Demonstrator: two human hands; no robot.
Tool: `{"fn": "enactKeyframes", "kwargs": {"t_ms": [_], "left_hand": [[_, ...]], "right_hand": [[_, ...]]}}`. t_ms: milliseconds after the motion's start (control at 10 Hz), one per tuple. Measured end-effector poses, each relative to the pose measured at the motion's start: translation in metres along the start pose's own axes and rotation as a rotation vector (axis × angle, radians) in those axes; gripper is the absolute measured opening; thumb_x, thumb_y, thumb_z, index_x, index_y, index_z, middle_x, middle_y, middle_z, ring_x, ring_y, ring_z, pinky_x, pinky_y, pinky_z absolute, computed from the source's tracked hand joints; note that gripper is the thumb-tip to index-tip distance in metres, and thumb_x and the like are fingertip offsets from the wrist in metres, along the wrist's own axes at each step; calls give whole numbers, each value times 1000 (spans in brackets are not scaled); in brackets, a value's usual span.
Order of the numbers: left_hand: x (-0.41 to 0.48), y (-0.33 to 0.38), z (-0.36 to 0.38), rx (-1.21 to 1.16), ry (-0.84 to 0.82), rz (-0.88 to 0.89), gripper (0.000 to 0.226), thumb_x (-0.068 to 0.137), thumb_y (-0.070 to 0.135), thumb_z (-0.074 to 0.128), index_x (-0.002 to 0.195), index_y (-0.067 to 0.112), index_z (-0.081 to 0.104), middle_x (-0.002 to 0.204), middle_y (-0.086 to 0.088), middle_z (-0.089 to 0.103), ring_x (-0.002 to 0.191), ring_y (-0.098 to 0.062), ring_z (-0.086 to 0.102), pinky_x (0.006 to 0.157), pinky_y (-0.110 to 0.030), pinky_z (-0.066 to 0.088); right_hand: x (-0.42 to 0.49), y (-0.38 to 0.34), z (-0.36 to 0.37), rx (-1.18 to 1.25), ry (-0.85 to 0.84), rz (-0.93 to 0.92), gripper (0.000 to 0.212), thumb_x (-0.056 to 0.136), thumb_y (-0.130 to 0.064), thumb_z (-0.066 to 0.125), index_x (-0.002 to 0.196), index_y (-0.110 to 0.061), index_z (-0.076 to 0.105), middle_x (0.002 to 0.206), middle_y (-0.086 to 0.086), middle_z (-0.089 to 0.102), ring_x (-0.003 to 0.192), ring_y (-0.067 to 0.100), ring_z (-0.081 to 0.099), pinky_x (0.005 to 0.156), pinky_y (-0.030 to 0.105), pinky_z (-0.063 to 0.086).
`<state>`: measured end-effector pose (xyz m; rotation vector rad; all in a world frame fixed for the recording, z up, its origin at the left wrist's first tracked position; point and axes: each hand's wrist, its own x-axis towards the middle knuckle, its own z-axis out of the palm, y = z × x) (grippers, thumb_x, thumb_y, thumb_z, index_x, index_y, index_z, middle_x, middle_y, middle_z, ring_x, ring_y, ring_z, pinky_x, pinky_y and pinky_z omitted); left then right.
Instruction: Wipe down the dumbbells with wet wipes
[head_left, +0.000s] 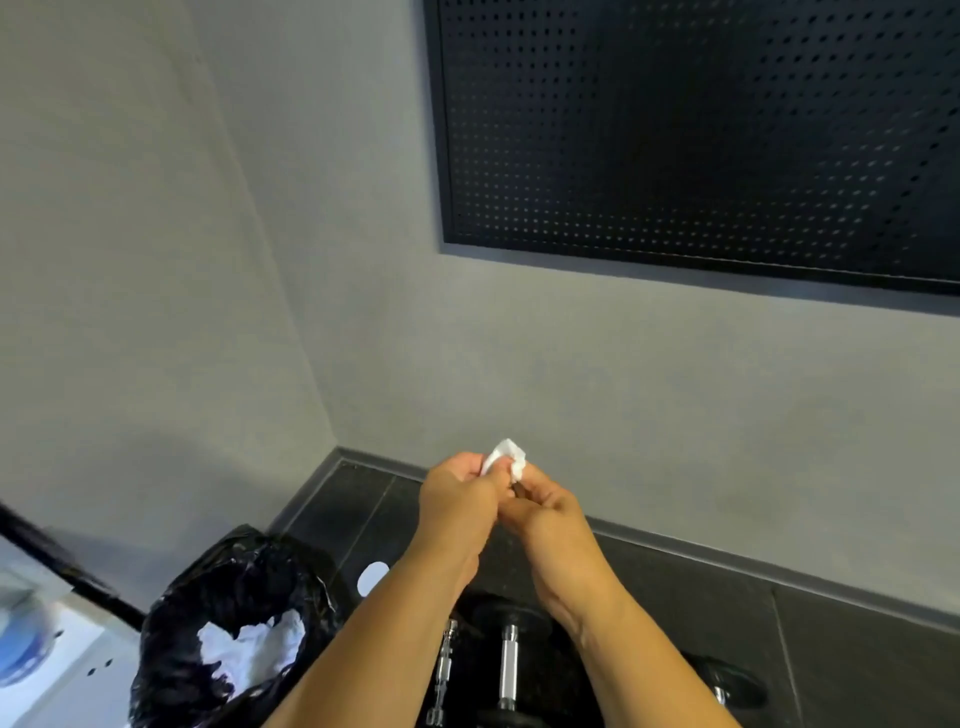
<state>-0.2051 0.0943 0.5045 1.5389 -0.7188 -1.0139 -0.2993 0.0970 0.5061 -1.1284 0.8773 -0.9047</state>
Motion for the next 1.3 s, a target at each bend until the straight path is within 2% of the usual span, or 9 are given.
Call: {"fn": "enactKeyframes", "kwargs": {"t_ms": [200,300,400,500,600,800,900,1100,1300], "left_hand": [[4,8,-38,86,265,289,14,82,14,72,75,22,63,73,-6,70,73,-27,67,70,-42,53],[-7,11,-46,89,236,340,25,81,2,67,79,27,63,75,2,70,72,-14,66,65,-26,54],[-13,7,-57,83,240,336,24,81,-1,62,77,23,67,72,1,71,67,-10,67,59,-21,52],[-12,0,-81,108,301,327,18,80,4,67,80,22,70,73,4,72,69,-7,67,62,-20,52],[-10,-7,-115,150,293,291,21,78,3,70,93,17,72,80,4,73,72,-1,68,66,-16,52],[4,-36,-180,327,290,262,21,87,13,66,66,15,67,60,10,63,58,-4,56,62,-31,47],[19,-50,-207,257,382,135,11,85,5,65,75,9,65,57,5,63,50,-5,56,52,-20,43],[57,-90,-273,461,666,7,6,80,20,64,76,18,60,68,2,63,66,-20,59,60,-31,47],[75,-137,-308,868,415,-288,50,81,14,59,130,19,54,114,-6,65,102,-28,62,77,-31,51]], "right_hand": [[-8,-27,20,158,57,-36,22,88,-4,60,106,-13,71,97,-1,75,92,4,69,82,18,51],[0,-27,39,43,80,-81,28,90,-9,60,115,-21,63,102,-8,71,93,1,67,82,15,53],[16,-16,58,-106,57,-61,33,90,-10,61,123,-16,61,110,-5,68,103,11,65,95,32,52],[36,0,78,-267,83,-100,14,88,-7,62,90,-11,76,88,5,75,85,24,71,85,45,56],[55,18,97,-439,77,-113,32,89,-12,60,57,-12,68,57,6,67,55,23,61,64,45,57],[79,64,149,-748,-75,-149,44,88,-28,62,54,-1,56,51,16,60,44,23,46,50,41,51],[91,84,178,-746,-158,-138,50,90,-36,60,53,-3,56,49,10,60,46,25,54,57,41,52],[103,101,218,-637,-358,95,24,96,-37,43,85,-24,60,76,0,65,56,19,69,74,44,56],[105,122,218,-665,-333,148,42,98,-38,40,93,-3,61,85,11,66,60,21,69,76,51,56]]}}
